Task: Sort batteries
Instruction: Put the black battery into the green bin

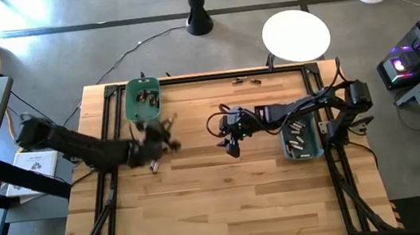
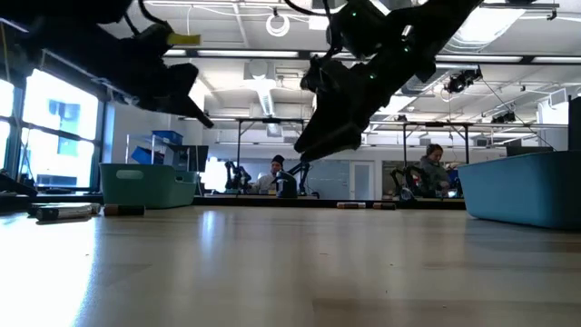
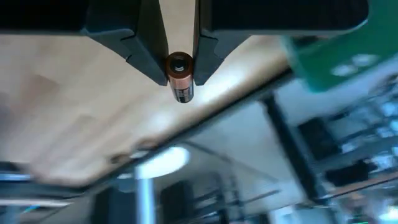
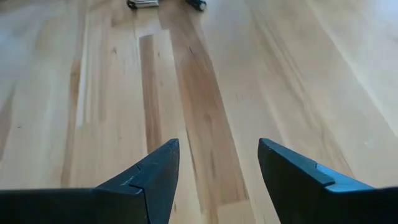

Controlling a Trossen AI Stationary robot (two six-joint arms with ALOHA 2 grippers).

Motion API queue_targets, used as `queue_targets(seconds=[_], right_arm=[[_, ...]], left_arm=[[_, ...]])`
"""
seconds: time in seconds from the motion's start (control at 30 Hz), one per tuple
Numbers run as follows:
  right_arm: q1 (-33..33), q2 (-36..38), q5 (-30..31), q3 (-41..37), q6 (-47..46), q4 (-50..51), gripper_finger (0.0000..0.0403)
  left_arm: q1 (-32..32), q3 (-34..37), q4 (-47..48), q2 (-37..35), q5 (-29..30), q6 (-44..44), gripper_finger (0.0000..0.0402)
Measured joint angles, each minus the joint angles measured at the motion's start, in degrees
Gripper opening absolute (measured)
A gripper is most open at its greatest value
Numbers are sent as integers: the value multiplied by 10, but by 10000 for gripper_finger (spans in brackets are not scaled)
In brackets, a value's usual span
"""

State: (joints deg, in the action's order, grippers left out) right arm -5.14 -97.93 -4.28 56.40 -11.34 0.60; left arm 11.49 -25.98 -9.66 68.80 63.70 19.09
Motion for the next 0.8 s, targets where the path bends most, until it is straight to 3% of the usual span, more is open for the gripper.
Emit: queue_targets(seconds=[0.1,0.2,0.4,0.57,0.8], right_arm=[[11,0,2,0,14,-18,210],[23,-3,2,0,27,-38,210],[36,-3,2,0,54,-66,210],[36,-3,2,0,60,-78,210],[36,-3,0,0,64,-73,210]], left_arm=[[-112,-36,89,-47,-88,-29,38],[-245,-96,241,-48,-205,-20,38],[-464,-195,442,69,-388,-50,38],[-543,-270,536,196,-416,-114,38],[-590,-357,575,284,-487,-205,38]])
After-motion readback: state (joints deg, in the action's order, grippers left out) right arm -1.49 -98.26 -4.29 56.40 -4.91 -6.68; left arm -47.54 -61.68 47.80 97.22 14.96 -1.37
